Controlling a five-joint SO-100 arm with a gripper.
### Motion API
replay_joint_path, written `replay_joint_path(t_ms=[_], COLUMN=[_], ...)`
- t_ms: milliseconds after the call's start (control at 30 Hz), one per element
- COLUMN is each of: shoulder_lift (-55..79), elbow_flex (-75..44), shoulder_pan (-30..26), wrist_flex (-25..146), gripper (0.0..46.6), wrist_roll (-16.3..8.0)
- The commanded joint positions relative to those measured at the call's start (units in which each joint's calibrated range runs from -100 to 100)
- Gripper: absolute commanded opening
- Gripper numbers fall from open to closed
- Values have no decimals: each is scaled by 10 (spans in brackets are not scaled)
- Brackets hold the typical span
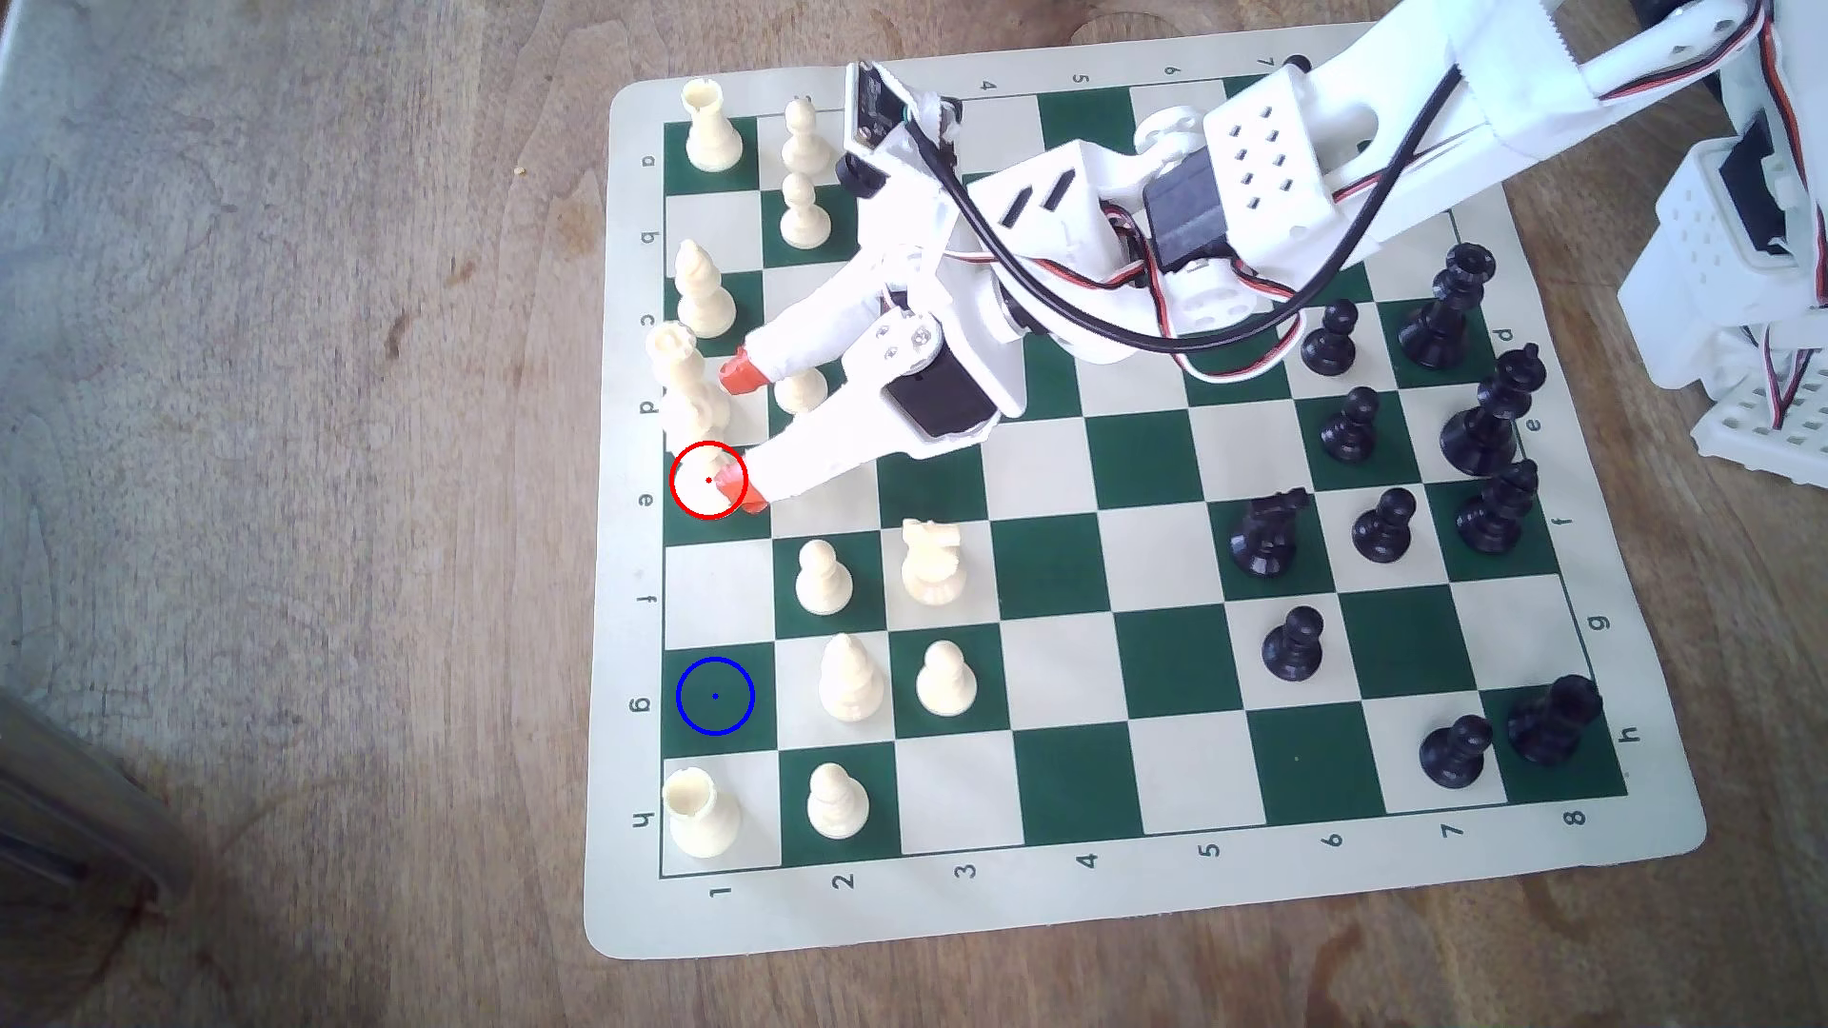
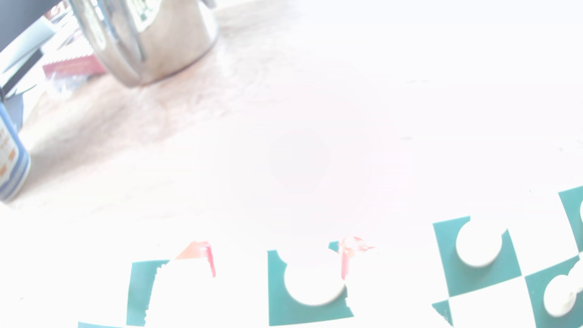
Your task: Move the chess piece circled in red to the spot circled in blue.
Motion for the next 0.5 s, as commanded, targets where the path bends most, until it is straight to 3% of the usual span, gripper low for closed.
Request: replay_joint_path(t_ms=[0, 467], shoulder_lift=[-9, 69], elbow_flex=[-54, -123], shoulder_pan=[4, 0], wrist_flex=[-15, -48], gripper=[209, 191], wrist_roll=[-1, -3])
